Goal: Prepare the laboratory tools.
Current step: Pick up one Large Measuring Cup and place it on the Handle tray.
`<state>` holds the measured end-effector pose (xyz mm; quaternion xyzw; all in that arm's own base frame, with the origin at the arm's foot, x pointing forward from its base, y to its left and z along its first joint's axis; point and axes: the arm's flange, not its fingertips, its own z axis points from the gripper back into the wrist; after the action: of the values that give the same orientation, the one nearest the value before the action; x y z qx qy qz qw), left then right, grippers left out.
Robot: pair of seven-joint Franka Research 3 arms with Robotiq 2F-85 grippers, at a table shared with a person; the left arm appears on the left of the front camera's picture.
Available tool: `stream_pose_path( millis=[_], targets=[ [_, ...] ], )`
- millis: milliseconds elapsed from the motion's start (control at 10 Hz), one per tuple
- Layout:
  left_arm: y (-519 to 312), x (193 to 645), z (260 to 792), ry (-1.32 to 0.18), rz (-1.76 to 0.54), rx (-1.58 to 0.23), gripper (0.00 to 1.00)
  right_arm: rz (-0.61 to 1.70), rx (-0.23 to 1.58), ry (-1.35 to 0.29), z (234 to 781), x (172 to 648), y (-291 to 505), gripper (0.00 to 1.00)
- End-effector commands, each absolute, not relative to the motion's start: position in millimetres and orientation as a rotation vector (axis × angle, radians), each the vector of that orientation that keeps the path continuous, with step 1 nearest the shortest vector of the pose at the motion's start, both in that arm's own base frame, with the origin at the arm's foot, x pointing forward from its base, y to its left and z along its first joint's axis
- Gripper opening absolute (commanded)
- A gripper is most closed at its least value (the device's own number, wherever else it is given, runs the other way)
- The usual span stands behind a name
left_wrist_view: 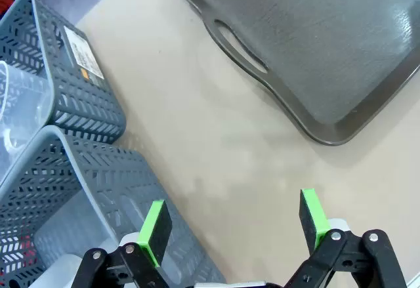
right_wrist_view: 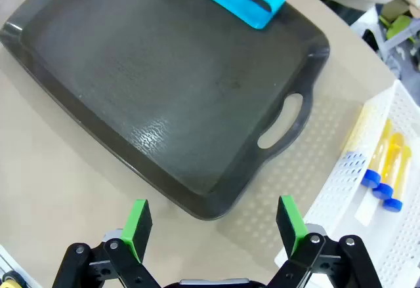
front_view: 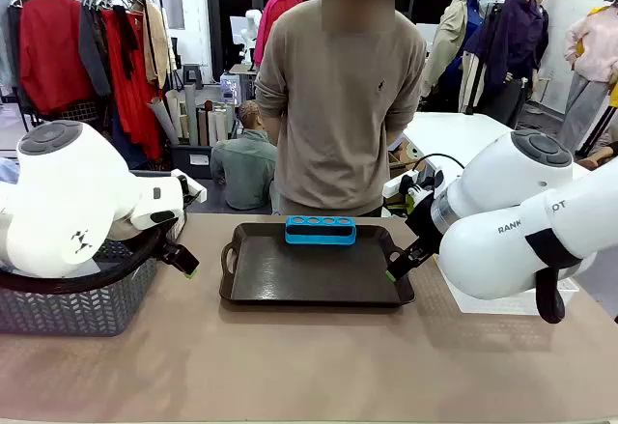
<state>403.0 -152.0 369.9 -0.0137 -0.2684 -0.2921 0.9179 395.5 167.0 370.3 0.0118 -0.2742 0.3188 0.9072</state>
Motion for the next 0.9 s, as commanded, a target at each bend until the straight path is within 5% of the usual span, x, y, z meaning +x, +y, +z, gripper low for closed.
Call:
stream_pose_path(
  millis=[0,800],
  targets=[
    [-152.0,402.9,370.1,-0.552,-0.601,-0.028,1.0,0.658,0.024,-0.566,370.3,395.5,167.0,1.0],
    [-152.0,402.9,370.1,-0.552,-0.601,-0.028,1.0,0.658,0.024,-0.566,370.3,395.5,167.0,1.0]
  ],
)
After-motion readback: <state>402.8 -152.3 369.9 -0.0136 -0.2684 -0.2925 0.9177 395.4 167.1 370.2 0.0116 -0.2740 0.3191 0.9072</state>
